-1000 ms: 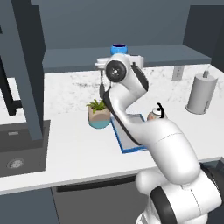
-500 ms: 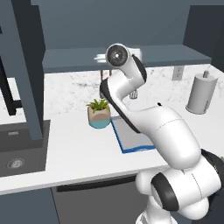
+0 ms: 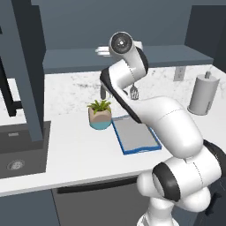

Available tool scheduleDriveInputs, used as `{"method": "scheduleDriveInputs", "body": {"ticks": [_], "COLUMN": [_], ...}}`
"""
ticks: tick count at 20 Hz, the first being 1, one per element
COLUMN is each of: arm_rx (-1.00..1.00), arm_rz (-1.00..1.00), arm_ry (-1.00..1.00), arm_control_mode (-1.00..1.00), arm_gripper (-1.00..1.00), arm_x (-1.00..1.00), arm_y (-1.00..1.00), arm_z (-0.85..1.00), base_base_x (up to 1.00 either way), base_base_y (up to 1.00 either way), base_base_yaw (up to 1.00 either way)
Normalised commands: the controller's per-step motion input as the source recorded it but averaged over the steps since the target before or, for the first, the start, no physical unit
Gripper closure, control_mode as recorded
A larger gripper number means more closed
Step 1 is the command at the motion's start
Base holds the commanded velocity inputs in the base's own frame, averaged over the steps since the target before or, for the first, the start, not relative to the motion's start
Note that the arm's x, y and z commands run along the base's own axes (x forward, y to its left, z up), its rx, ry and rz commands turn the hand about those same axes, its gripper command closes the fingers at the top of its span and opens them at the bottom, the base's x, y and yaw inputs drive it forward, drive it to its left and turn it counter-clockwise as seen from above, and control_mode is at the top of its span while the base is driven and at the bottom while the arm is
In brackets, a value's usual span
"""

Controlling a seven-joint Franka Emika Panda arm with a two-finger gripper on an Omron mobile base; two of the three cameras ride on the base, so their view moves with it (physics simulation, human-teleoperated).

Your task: Pick the kettle from the counter and place it on the tray. Then pick the mug from the cabinet and place it on the tray. Then close the cabinet doors.

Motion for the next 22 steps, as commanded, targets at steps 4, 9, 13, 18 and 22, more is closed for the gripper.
{"method": "scheduleDriveInputs", "body": {"ticks": [4, 9, 13, 18, 22], "arm_rx": [0.01, 0.03, 0.10, 0.11, 0.13], "arm_rz": [0.00, 0.00, 0.00, 0.00, 0.00], "arm_ry": [0.00, 0.00, 0.00, 0.00, 0.00], "arm_control_mode": [-1.00, -1.00, -1.00, -1.00, -1.00], "arm_gripper": [-1.00, -1.00, -1.00, -1.00, -1.00], "arm_x": [0.43, 0.50, 0.28, 0.28, 0.21], "arm_y": [-0.01, -0.01, -0.01, -0.02, -0.16], "arm_z": [0.00, -0.03, -0.06, -0.12, -0.14], "base_base_x": [0.00, 0.00, 0.00, 0.00, 0.00], "base_base_y": [0.00, 0.00, 0.00, 0.00, 0.00], "base_base_yaw": [0.00, 0.00, 0.00, 0.00, 0.00]}}
